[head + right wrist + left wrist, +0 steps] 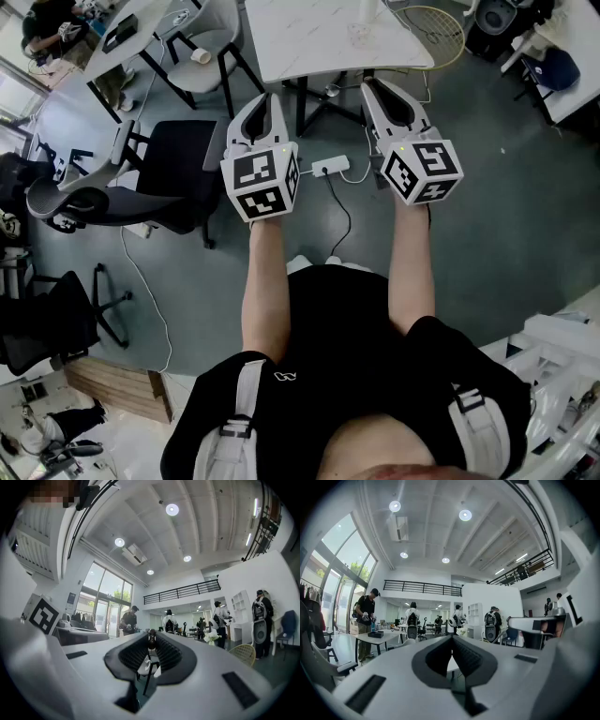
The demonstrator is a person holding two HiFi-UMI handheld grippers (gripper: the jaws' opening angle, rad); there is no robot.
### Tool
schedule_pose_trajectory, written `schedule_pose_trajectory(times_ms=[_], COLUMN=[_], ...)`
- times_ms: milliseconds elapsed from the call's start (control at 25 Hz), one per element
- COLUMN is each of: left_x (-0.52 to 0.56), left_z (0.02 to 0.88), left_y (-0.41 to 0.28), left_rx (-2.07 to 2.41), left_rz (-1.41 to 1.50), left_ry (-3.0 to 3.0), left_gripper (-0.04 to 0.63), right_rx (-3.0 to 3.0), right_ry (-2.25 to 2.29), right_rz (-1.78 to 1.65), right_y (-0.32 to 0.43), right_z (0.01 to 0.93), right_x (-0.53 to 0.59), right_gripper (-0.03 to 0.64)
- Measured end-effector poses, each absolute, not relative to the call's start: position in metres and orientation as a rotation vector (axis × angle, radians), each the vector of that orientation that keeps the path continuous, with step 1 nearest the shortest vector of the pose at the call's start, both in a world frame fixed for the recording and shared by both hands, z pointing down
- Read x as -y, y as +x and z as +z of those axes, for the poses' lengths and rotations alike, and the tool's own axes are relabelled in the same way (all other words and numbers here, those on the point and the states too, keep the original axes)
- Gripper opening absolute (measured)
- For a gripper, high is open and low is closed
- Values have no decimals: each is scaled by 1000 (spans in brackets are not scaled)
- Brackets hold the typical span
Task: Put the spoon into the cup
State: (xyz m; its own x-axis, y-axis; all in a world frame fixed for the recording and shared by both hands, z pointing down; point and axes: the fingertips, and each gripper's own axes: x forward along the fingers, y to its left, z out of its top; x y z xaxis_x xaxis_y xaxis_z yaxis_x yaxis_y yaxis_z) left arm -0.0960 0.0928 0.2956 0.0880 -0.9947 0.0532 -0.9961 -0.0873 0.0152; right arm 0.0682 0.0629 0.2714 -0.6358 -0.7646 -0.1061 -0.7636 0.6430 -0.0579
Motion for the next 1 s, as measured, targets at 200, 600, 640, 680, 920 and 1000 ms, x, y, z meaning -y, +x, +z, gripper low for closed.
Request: schedule_pose_trajectory(times_ms=[200, 600, 640, 680, 920, 1000], left_x=[-85, -73, -71, -69, -54, -50], left_z=[302, 301, 301, 300, 294, 295], left_y=[-101, -103, -103, -103, -100, -96], left_rx=[2069, 2079, 2080, 2082, 2097, 2099], left_rz=[54, 32, 31, 29, -4, -12], left_ry=[2274, 2262, 2260, 2258, 2257, 2260], left_gripper=[17, 17, 17, 17, 17, 17], right_rx=[-2753, -2716, -2716, -2716, -2706, -2706], right_ry=[-1260, -1275, -1275, -1273, -1255, -1254], right_rz=[-1, -27, -28, -29, -3, 6], right_y=[58, 68, 69, 70, 77, 81], right_z=[274, 273, 273, 273, 264, 264], right_x=[-57, -39, -37, -35, -19, -16], right_gripper=[52, 54, 54, 53, 54, 54])
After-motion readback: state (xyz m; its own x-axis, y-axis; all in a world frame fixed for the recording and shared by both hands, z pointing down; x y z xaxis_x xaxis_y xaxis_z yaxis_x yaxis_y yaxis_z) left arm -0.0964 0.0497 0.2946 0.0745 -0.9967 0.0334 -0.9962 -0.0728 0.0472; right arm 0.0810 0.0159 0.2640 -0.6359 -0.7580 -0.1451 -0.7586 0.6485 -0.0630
